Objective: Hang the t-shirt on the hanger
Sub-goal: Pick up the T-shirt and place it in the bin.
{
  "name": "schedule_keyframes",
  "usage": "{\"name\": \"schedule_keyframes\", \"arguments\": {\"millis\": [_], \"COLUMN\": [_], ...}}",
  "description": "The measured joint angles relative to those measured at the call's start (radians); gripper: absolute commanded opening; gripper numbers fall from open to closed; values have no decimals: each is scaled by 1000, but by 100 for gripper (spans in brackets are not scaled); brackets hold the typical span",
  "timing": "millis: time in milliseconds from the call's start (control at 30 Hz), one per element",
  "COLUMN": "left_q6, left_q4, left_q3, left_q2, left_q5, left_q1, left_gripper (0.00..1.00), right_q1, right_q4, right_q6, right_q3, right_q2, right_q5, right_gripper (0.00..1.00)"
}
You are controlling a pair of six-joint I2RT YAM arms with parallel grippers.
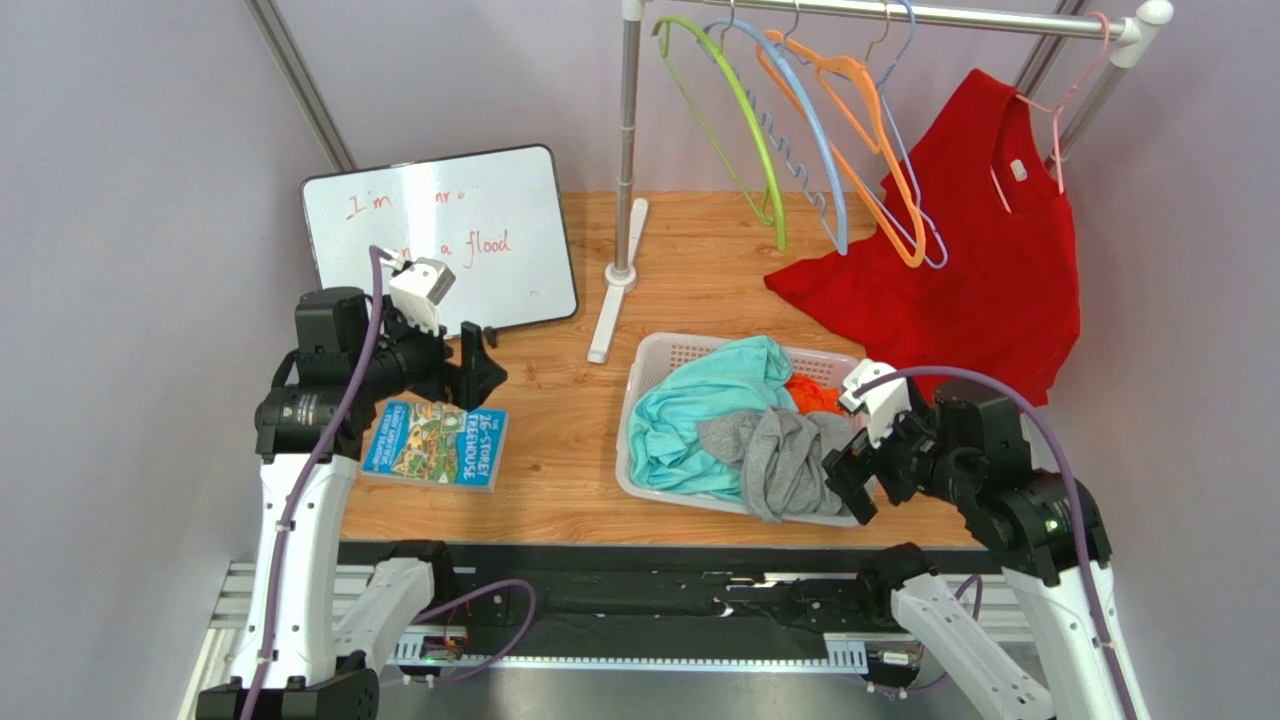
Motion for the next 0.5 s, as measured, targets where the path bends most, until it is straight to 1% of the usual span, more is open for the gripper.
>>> {"name": "schedule_keyframes", "arguments": {"millis": [200, 300, 433, 500], "left_q6": [1, 1, 1, 10], "left_q4": [-4, -13, -32, -61], "left_q3": [0, 2, 27, 69], "left_q2": [-9, -10, -14, -12], "left_q5": [-25, -26, -27, -28], "left_q1": [0, 0, 0, 0], "left_gripper": [99, 99, 99, 99], "right_q1": [1, 27, 137, 217], "right_q4": [-51, -64, -67, -64], "right_q6": [-57, -83, -103, -115], "right_q3": [17, 28, 42, 42], "right_q2": [137, 214, 296, 330], "right_q5": [-74, -97, -93, -63], "right_gripper": [100, 100, 100, 100]}}
